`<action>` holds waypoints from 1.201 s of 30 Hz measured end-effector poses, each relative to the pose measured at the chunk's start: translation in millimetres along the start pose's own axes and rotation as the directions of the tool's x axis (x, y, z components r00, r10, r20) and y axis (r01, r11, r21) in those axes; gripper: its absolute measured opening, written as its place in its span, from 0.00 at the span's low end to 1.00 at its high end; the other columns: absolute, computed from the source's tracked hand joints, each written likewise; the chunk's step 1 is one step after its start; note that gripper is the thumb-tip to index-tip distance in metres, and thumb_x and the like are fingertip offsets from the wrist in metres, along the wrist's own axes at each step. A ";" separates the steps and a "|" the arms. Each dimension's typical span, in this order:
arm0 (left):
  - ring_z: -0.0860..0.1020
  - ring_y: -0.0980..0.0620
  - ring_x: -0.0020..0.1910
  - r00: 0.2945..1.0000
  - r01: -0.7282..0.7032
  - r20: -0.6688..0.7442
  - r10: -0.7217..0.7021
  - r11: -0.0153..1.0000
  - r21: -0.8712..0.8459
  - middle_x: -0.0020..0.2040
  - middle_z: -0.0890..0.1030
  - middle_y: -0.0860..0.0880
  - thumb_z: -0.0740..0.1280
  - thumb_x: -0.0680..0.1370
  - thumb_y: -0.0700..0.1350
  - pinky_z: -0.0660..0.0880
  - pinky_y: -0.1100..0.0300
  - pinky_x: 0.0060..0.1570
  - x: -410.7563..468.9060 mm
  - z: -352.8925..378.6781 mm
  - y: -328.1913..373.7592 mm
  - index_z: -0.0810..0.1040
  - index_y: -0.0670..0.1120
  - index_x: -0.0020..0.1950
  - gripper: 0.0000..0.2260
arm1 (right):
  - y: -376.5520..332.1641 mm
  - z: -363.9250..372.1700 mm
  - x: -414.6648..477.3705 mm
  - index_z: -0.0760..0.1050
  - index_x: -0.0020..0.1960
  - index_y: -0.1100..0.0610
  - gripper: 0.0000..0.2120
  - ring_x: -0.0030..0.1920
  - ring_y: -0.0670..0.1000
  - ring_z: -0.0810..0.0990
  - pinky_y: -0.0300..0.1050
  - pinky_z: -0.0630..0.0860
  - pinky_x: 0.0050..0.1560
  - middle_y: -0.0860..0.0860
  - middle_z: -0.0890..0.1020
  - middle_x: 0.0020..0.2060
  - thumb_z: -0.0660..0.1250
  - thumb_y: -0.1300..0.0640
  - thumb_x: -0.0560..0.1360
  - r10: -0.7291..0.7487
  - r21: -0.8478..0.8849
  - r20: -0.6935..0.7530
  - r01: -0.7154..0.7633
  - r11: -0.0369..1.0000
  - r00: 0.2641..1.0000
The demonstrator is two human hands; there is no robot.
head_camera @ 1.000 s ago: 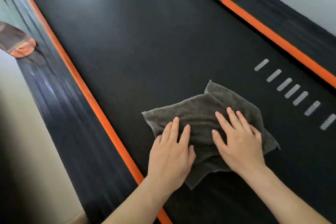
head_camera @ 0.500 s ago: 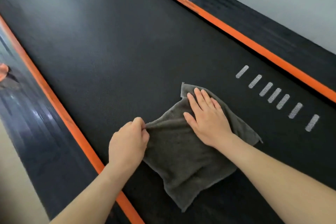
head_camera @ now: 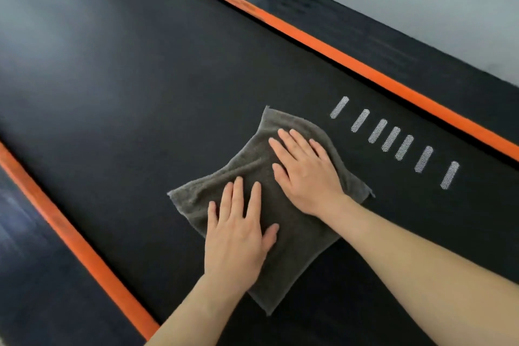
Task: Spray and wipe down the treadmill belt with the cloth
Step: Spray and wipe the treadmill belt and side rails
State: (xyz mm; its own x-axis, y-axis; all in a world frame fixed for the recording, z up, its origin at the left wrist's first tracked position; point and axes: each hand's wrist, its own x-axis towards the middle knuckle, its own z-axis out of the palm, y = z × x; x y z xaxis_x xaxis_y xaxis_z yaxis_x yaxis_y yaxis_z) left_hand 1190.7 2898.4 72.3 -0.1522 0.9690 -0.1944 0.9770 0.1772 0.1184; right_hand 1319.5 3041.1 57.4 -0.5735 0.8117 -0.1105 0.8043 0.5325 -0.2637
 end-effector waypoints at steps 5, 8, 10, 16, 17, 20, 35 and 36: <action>0.57 0.41 0.78 0.971 -0.237 0.016 0.237 0.972 -0.002 0.79 0.58 0.40 0.59 0.78 0.62 0.58 0.39 0.73 38.3 -7.6 48.2 0.59 0.48 0.80 0.33 | 68.5 -18.1 -16.9 0.52 0.81 0.49 0.29 0.80 0.49 0.49 0.53 0.48 0.78 0.49 0.53 0.81 0.42 0.42 0.82 0.328 -0.029 -0.063 -0.331 0.943 0.942; 0.54 0.42 0.79 0.926 -0.375 0.037 0.375 0.927 -0.017 0.80 0.55 0.41 0.59 0.81 0.57 0.60 0.40 0.74 47.5 1.0 86.1 0.58 0.49 0.80 0.30 | 100.9 -26.0 -45.7 0.47 0.81 0.51 0.29 0.80 0.50 0.46 0.54 0.46 0.79 0.50 0.48 0.81 0.45 0.43 0.83 0.593 0.001 -0.101 -0.596 0.803 0.799; 0.56 0.43 0.79 0.934 -0.353 0.051 0.354 0.935 -0.029 0.80 0.57 0.42 0.53 0.81 0.57 0.59 0.42 0.73 49.1 3.7 90.8 0.59 0.50 0.80 0.28 | 96.9 -25.3 -50.7 0.46 0.82 0.52 0.29 0.80 0.51 0.45 0.56 0.45 0.79 0.51 0.47 0.81 0.46 0.44 0.83 0.702 0.049 -0.114 -0.701 0.711 0.703; 0.48 0.46 0.80 0.985 -0.117 0.124 0.116 0.993 -0.007 0.81 0.50 0.44 0.48 0.75 0.58 0.52 0.47 0.76 57.9 -24.0 20.1 0.51 0.52 0.81 0.34 | 8.9 -7.2 -27.2 0.50 0.81 0.50 0.29 0.80 0.55 0.43 0.59 0.42 0.77 0.55 0.47 0.81 0.51 0.45 0.83 0.651 0.179 -0.120 -0.629 0.757 0.749; 0.46 0.47 0.80 0.987 -0.066 0.147 0.064 0.998 0.010 0.82 0.49 0.44 0.52 0.76 0.57 0.51 0.47 0.77 60.3 -31.4 3.1 0.51 0.52 0.81 0.34 | -9.2 -4.8 -27.4 0.49 0.81 0.48 0.29 0.80 0.54 0.41 0.58 0.40 0.77 0.54 0.45 0.81 0.51 0.44 0.83 0.600 0.198 -0.080 -0.577 0.793 0.796; 0.46 0.48 0.80 0.987 0.052 0.157 -0.042 0.997 -0.063 0.81 0.52 0.46 0.63 0.77 0.49 0.52 0.48 0.77 65.5 -52.4 -28.4 0.58 0.51 0.79 0.31 | -47.9 0.2 -30.6 0.46 0.81 0.43 0.28 0.80 0.52 0.38 0.59 0.39 0.76 0.51 0.44 0.81 0.49 0.44 0.83 0.401 0.268 0.030 -0.394 0.879 0.915; 0.41 0.44 0.80 0.989 -0.051 0.137 0.058 0.997 -0.053 0.81 0.41 0.44 0.52 0.80 0.64 0.51 0.33 0.74 149.6 -40.0 64.3 0.43 0.54 0.81 0.34 | 94.3 -43.4 -35.3 0.40 0.81 0.44 0.32 0.79 0.59 0.37 0.59 0.37 0.77 0.50 0.43 0.81 0.40 0.34 0.81 0.485 -0.044 0.049 -0.483 0.875 0.873; 0.40 0.45 0.80 0.984 -0.115 0.133 0.121 0.992 -0.052 0.81 0.40 0.46 0.53 0.80 0.65 0.51 0.32 0.73 157.0 -39.2 80.6 0.42 0.56 0.81 0.34 | 113.2 -51.3 -44.1 0.38 0.81 0.44 0.32 0.79 0.61 0.36 0.60 0.37 0.77 0.51 0.42 0.81 0.39 0.33 0.80 0.553 -0.071 0.070 -0.548 0.833 0.830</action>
State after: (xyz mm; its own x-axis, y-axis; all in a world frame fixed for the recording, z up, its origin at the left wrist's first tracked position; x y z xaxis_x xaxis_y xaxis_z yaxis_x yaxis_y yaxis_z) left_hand 1239.7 3071.5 89.6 -0.0116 0.9519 -0.3060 0.9790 0.0732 0.1903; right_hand 1443.8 3077.9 81.6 -0.0427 0.9515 -0.3046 0.9957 0.0154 -0.0913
